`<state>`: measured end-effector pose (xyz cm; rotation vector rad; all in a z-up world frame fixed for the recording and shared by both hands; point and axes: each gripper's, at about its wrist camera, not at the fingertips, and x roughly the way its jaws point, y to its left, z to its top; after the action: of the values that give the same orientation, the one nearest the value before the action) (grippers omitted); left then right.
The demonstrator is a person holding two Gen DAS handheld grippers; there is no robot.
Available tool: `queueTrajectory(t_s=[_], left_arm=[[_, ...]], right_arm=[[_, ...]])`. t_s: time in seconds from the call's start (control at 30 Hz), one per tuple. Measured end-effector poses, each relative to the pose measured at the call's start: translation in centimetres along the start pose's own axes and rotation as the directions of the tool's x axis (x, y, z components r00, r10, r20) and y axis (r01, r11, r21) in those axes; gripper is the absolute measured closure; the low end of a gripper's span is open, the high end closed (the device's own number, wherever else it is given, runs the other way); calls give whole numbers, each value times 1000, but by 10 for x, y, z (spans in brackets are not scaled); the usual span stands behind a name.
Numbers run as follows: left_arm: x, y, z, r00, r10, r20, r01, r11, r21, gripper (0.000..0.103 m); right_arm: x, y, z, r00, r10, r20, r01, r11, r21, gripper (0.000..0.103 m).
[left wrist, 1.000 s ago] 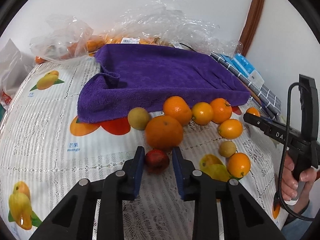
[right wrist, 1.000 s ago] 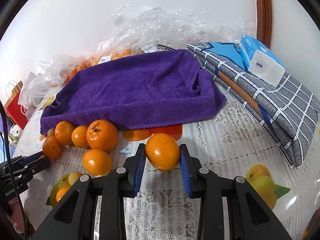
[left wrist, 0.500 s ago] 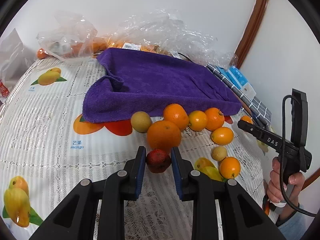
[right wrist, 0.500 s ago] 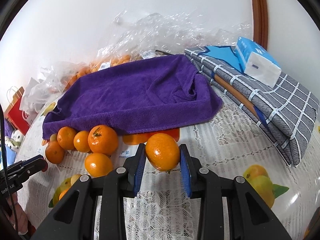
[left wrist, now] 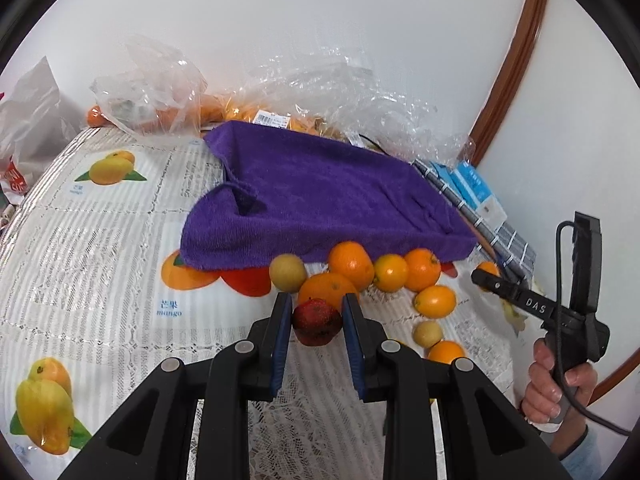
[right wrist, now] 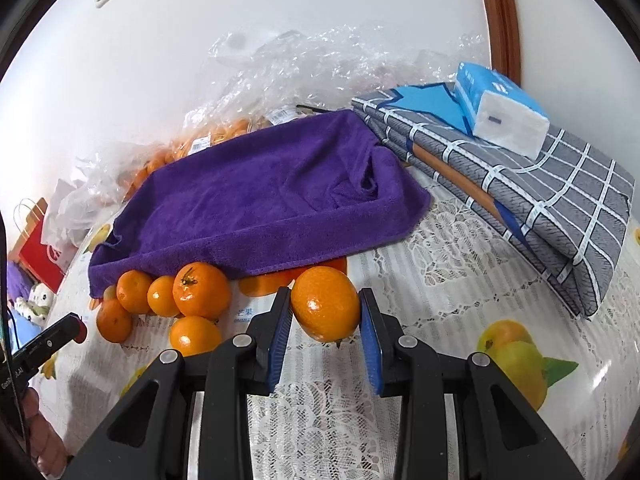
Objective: Organize fruits
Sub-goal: 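Carry both fruits over the purple towel and open both tools to release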
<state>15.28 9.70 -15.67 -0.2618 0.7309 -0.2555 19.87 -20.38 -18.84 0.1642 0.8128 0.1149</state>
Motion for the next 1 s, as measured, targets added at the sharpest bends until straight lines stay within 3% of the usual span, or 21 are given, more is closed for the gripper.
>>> queueTrajectory(t_s=[0.3,0.67,0.83,1.0], left_arm=[[-12,-7,46,998,56,39,-56,998,-10,78],[46,-17,118,994,92,66,-89,995,-49,78],[81,-12,121,990,135,39,-132,989,-61,78],[105,1,113,988,150,-30,-152,986,-73,78]], right_arm=[[-24,22,43,997,-14,76,20,997,-78,70],[5,53,113,991,29,129,-11,990,-141,70],[34,52,116,993,34,110,-18,990,-143,70],[72,42,106,1000,23,-1,-23,990,-137,70]])
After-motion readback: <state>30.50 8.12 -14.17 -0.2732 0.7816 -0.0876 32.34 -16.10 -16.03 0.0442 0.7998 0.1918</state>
